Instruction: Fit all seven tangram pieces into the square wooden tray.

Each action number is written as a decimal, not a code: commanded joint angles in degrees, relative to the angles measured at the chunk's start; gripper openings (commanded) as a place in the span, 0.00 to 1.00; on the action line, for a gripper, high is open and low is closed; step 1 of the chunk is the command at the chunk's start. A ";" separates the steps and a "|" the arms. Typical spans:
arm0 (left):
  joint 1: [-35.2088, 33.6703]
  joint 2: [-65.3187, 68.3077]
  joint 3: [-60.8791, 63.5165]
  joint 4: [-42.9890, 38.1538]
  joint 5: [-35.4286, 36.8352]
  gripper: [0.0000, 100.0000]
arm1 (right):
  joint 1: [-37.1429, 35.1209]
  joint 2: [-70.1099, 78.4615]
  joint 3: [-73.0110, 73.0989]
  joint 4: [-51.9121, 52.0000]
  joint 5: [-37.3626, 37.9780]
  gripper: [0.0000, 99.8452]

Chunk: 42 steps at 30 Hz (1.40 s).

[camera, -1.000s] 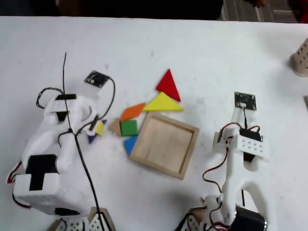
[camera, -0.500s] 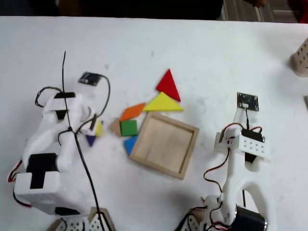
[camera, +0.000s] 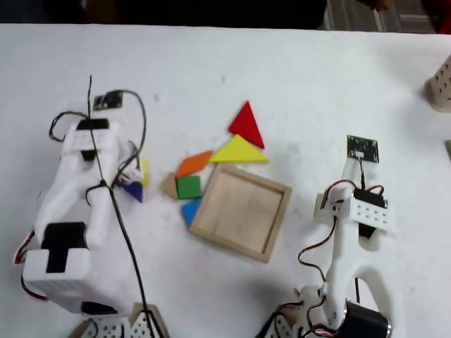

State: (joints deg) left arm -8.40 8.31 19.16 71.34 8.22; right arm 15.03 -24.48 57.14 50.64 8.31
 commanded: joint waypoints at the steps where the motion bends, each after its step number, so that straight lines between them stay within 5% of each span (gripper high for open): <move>1: 3.74 -0.48 -6.33 5.01 0.97 0.11 | 0.66 -0.66 -2.81 -1.01 0.62 0.13; 6: 11.12 -0.48 -12.04 10.55 0.97 0.11 | 2.86 -0.66 -2.90 -1.10 0.62 0.13; 11: 21.58 -0.13 -14.77 10.29 0.97 0.11 | 14.11 -0.22 -3.52 -5.67 0.53 0.13; 22: 38.81 2.07 -12.92 -6.42 1.05 0.11 | 39.16 -0.13 -3.60 -8.40 4.40 0.13; 27: 39.16 7.69 -11.43 -10.37 1.05 0.13 | 41.01 -0.13 -3.60 -8.40 9.32 0.13; 30: 38.02 9.01 -12.22 -9.85 1.14 0.23 | 41.01 -0.13 -3.43 -8.04 9.49 0.13; 35: 34.33 8.92 -16.26 -2.64 4.84 0.35 | 41.01 -0.13 -3.43 -7.96 9.23 0.13; 42: 32.13 1.98 -18.29 8.09 5.10 0.35 | 40.31 -0.66 -3.43 -4.88 9.05 0.13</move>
State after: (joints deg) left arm 23.96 16.13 2.81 76.53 12.70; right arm 55.74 -24.48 56.09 44.48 17.10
